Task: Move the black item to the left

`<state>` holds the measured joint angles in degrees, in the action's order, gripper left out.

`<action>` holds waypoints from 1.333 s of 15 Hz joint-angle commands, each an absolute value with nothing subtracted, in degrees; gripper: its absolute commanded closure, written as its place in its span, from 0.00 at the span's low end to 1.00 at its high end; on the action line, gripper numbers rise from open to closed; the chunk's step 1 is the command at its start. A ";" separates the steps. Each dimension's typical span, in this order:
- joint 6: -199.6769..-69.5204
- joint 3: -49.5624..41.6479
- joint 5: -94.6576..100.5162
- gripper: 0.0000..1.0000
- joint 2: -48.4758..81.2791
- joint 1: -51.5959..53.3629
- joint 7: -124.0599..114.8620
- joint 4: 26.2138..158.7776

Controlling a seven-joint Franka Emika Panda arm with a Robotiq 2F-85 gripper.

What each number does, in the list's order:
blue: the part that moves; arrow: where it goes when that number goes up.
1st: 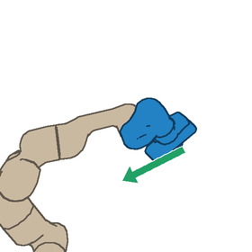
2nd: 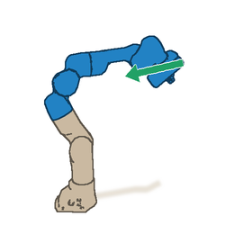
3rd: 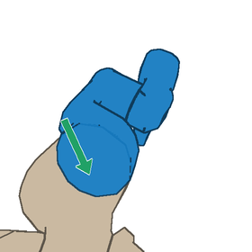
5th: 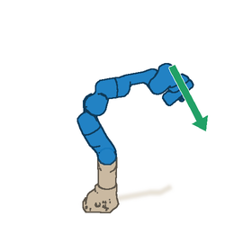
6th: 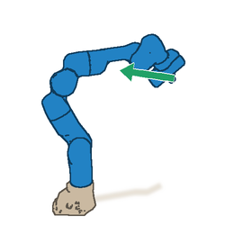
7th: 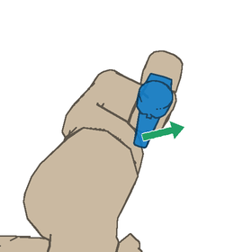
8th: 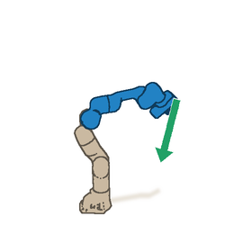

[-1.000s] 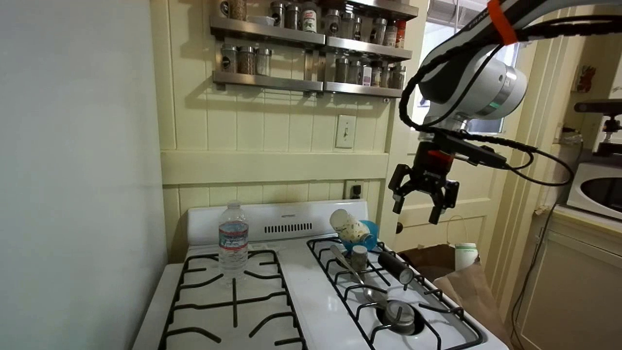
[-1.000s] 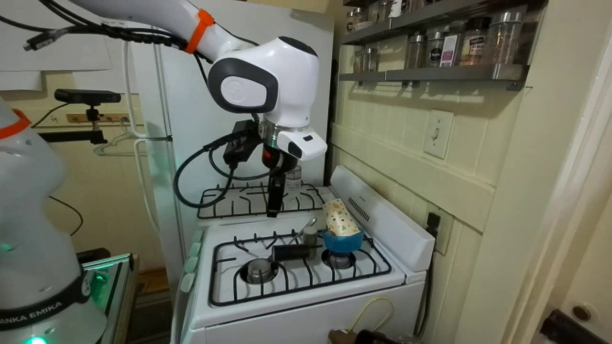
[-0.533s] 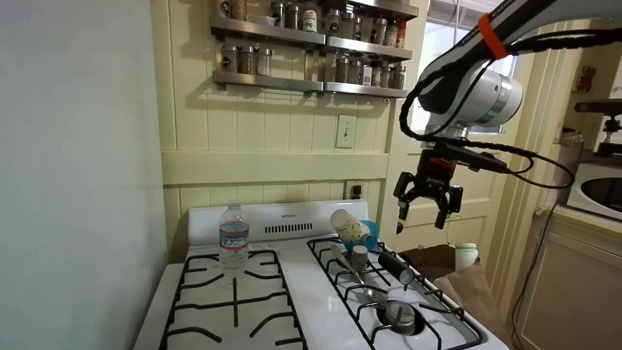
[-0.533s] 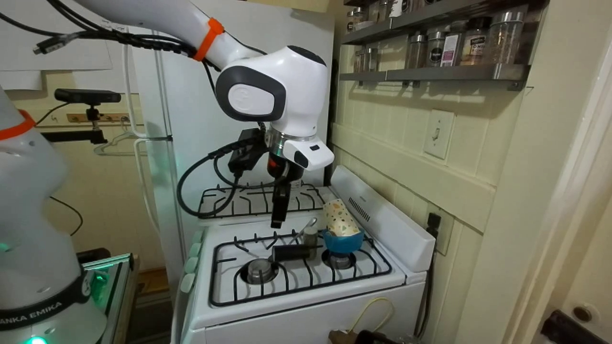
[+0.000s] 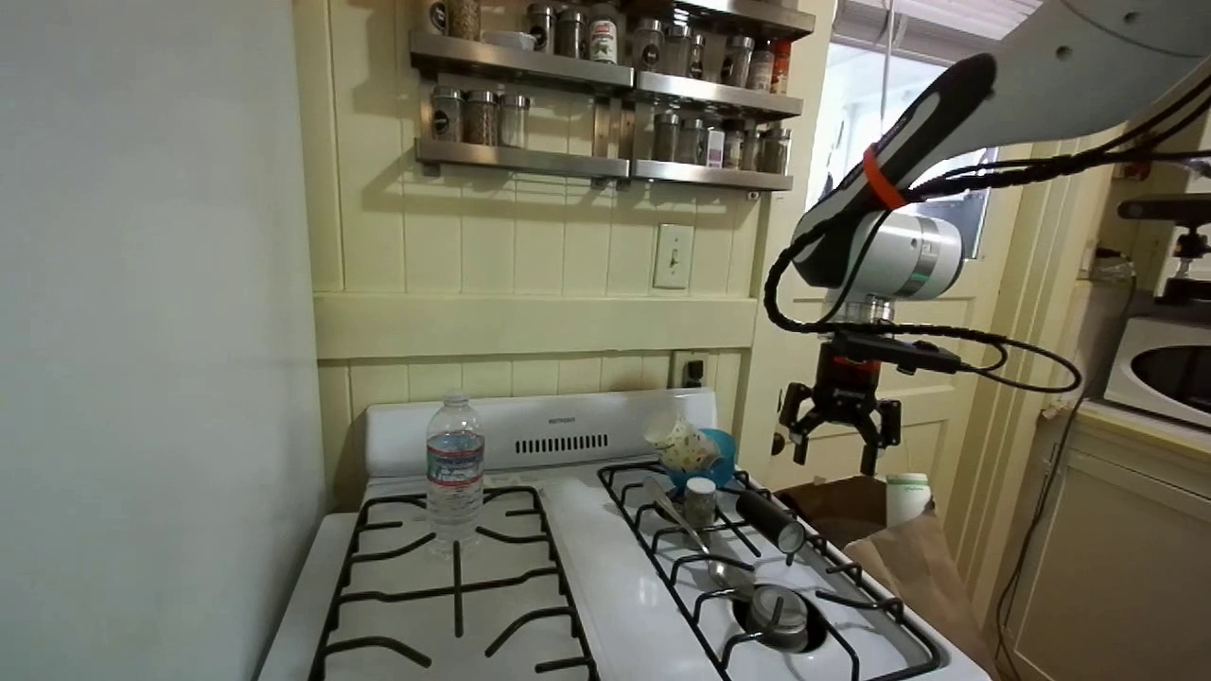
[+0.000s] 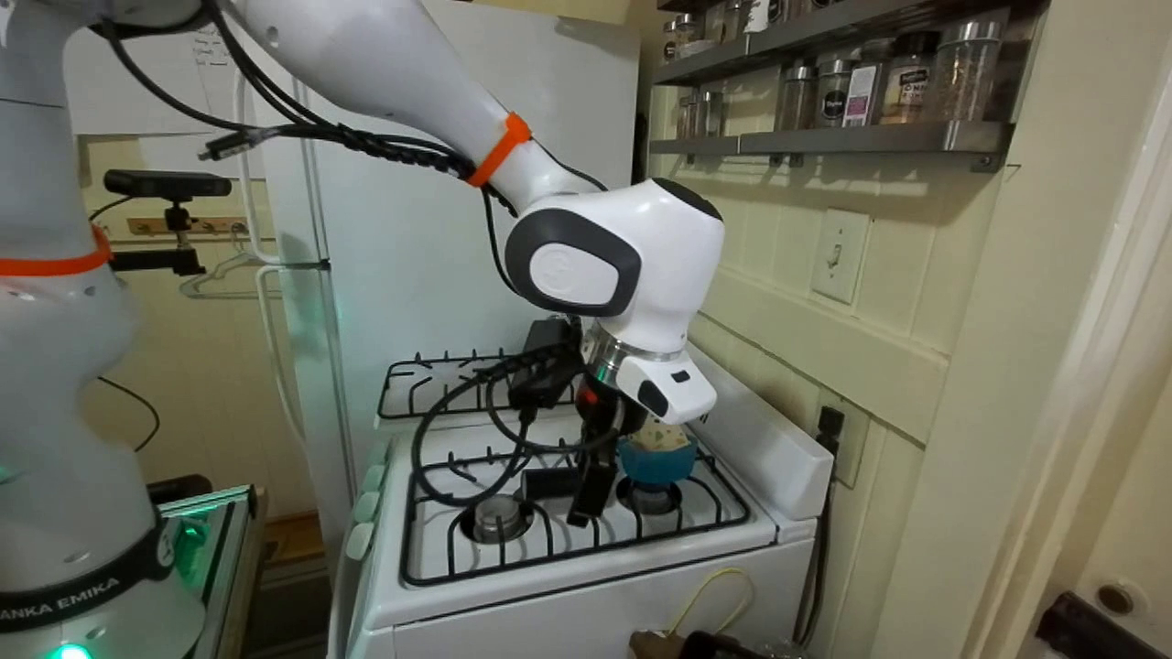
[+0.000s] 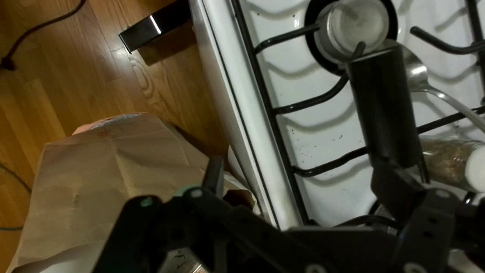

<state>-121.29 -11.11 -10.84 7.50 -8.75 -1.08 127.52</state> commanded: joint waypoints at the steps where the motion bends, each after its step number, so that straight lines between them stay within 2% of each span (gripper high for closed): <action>1: -121.17 -10.34 -10.70 0.00 9.09 -9.37 -1.34 126.41; 6: -122.43 -9.87 -11.56 0.00 9.20 -9.32 0.34 126.17; 11: -126.27 -6.07 -15.36 0.00 14.87 -8.28 5.50 121.92; 20: -124.26 -2.34 -15.84 0.00 20.57 -8.56 6.77 116.87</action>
